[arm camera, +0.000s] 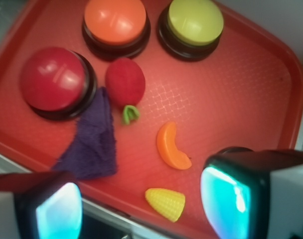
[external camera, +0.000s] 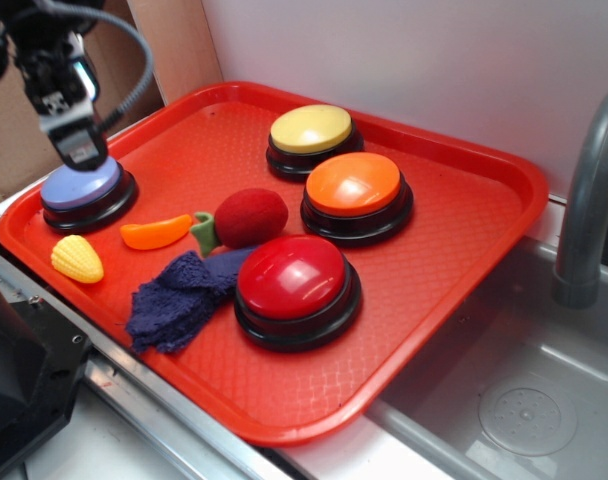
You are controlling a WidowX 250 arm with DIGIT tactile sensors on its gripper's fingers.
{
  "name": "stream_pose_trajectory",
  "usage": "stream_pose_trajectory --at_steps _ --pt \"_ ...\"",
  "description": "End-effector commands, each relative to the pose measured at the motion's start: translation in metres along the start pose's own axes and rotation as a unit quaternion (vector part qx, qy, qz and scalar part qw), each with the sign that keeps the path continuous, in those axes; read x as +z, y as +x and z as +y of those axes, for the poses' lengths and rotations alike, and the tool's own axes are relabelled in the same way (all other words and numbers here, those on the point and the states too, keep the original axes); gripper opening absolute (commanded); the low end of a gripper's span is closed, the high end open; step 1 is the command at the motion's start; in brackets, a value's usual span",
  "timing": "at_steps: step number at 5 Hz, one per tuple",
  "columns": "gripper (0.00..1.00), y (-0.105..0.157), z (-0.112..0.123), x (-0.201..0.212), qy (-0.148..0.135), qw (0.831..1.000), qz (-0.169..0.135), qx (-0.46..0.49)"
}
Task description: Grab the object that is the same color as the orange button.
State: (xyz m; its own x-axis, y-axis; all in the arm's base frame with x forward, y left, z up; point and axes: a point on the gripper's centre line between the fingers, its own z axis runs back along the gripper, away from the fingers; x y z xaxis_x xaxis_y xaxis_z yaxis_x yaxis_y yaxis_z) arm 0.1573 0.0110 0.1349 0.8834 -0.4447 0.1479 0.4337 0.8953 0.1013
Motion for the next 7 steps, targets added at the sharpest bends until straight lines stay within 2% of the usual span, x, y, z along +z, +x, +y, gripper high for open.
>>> stream_pose_trajectory --at_steps 1,4,7 --pt "1.00 0.005 0.018 -0.041 -0.006 0.999 -0.020 -0.034" --pt "1.00 0.009 0.020 -0.086 -0.025 0.996 -0.026 -0.077" --pt "1.00 0.002 0.022 -0.115 -0.053 0.992 -0.034 -0.108"
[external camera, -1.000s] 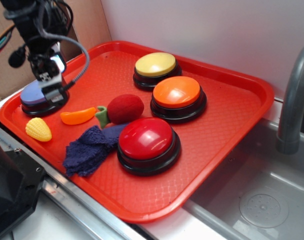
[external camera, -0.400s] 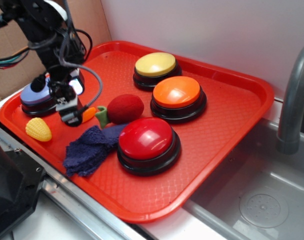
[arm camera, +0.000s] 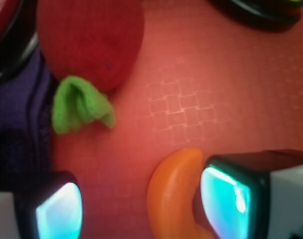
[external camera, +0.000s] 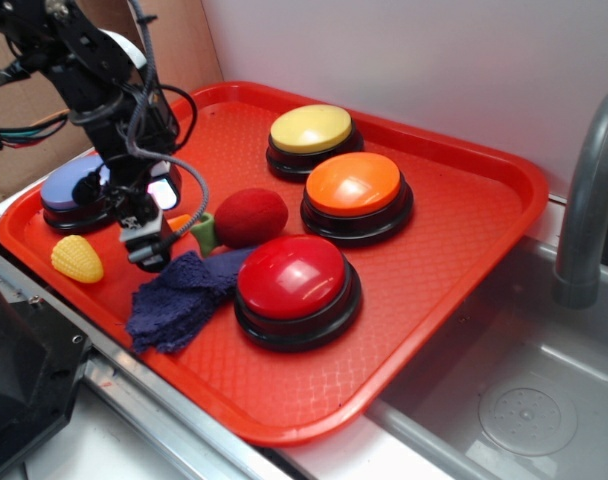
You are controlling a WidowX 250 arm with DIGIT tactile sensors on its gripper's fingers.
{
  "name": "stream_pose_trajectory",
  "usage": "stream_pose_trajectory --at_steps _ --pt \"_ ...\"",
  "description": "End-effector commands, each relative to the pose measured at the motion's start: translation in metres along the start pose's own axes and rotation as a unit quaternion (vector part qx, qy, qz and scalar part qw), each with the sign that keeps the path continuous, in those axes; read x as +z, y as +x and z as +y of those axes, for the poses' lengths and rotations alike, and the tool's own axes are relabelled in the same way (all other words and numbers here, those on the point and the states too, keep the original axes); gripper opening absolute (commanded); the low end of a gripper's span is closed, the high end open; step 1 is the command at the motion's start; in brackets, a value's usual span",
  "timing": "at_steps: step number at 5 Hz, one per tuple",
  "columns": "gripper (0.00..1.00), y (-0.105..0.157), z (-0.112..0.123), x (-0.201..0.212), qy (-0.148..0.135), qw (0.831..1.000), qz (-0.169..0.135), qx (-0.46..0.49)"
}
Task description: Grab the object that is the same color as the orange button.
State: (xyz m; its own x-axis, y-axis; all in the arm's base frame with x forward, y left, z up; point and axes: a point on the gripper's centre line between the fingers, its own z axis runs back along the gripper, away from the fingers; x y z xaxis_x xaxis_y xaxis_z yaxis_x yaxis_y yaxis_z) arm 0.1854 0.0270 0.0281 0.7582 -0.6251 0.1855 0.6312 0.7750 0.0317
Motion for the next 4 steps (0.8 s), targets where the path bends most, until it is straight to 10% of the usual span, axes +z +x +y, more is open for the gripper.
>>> stream_pose_trajectory --at_steps 1,3,4 --pt "1.00 -0.0052 0.0066 -0.0099 -0.011 1.000 -0.006 0.003" --pt "1.00 -0.0105 0.0058 -0.0149 -0.016 1.000 -0.014 0.006" --pt "0.00 -0.0122 0.0055 -0.0148 -0.012 1.000 -0.006 0.017"
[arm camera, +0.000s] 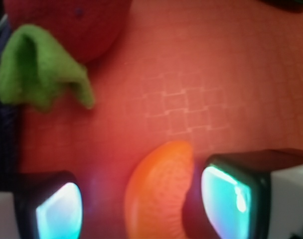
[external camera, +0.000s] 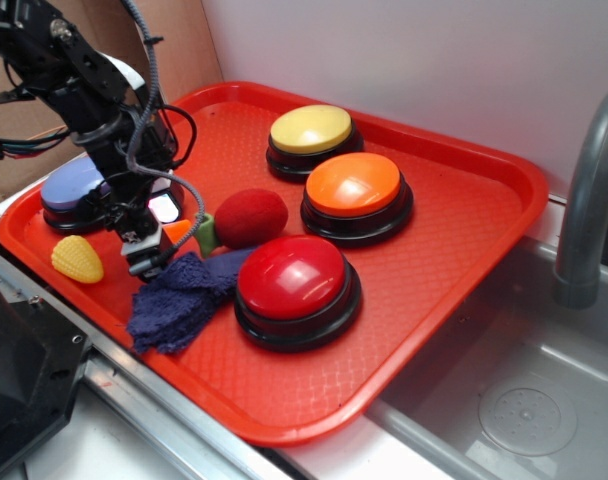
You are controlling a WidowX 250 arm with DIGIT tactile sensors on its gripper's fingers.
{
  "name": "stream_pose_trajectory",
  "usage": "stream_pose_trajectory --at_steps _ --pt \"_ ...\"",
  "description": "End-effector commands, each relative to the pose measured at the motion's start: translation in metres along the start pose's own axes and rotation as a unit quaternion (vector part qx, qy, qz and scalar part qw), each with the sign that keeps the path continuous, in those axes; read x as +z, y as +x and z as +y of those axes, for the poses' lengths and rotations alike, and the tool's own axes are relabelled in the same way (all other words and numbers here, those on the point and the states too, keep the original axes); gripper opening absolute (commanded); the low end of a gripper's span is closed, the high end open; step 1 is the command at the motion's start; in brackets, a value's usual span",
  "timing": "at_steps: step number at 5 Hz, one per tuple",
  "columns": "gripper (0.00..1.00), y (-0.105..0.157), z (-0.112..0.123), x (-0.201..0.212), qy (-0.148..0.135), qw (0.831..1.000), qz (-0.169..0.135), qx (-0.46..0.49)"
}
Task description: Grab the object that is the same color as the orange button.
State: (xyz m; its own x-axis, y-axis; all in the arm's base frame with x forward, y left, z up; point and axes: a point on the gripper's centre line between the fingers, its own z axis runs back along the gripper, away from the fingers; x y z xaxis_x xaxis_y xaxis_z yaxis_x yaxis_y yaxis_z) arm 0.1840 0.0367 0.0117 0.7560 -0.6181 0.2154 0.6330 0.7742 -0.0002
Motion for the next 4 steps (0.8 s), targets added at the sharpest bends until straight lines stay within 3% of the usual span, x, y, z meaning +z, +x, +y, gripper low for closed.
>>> stream_pose_trajectory --at_steps 1,4 --pt "0.00 -0.0027 -0.0002 -0.0005 0.006 1.000 0.016 0.020" --pt "0.00 0.0037 -0.0012 0.0017 0.008 0.998 0.037 0.053"
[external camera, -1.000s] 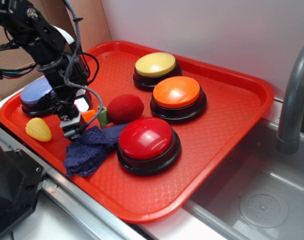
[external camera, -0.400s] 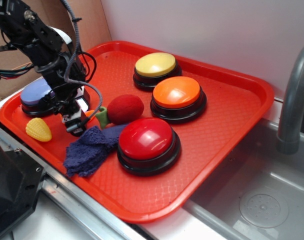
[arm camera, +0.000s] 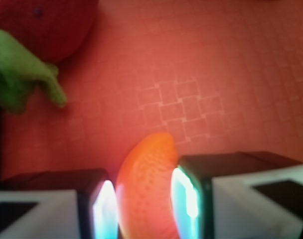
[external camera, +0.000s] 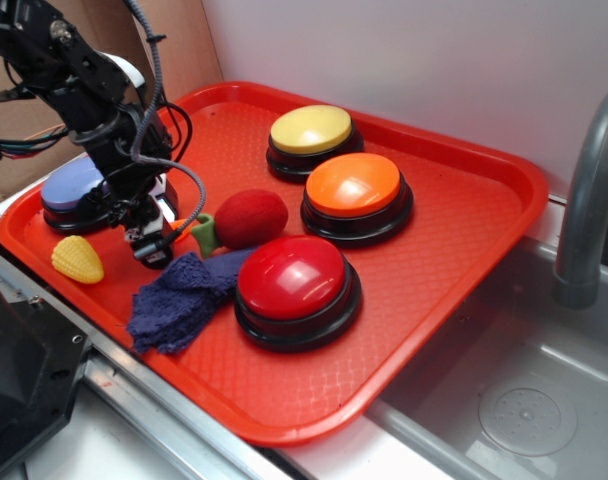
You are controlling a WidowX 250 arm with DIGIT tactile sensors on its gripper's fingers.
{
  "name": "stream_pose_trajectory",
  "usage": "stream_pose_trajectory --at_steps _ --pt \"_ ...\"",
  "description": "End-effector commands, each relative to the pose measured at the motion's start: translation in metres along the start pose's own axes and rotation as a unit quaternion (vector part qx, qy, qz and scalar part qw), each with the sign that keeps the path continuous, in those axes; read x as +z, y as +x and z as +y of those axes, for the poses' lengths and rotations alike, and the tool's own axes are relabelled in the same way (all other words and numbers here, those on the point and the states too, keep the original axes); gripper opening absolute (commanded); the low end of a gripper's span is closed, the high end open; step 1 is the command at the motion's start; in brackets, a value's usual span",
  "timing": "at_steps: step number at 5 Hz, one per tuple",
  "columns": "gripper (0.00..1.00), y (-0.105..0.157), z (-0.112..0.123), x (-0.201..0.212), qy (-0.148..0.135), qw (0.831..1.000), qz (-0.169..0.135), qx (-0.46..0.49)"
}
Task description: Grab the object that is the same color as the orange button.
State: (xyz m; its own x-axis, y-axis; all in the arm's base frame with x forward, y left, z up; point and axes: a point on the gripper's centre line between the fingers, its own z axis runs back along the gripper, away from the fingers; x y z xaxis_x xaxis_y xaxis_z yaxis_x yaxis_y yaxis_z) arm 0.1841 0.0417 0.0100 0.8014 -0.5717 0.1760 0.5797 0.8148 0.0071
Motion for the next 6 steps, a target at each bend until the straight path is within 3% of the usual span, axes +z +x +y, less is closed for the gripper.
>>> stream_pose_trajectory --at_steps 1,2,3,6 --pt "0.00 0.013 -0.009 0.022 0.006 0.999 0.012 0.053" --pt "0.00 0.020 -0.007 0.050 0.019 0.994 0.015 0.103" --pt "0.00 0.031 -0.008 0.074 0.040 0.989 0.040 0.136" --pt "0.00 0.051 0.000 0.153 0.052 0.940 0.067 0.331"
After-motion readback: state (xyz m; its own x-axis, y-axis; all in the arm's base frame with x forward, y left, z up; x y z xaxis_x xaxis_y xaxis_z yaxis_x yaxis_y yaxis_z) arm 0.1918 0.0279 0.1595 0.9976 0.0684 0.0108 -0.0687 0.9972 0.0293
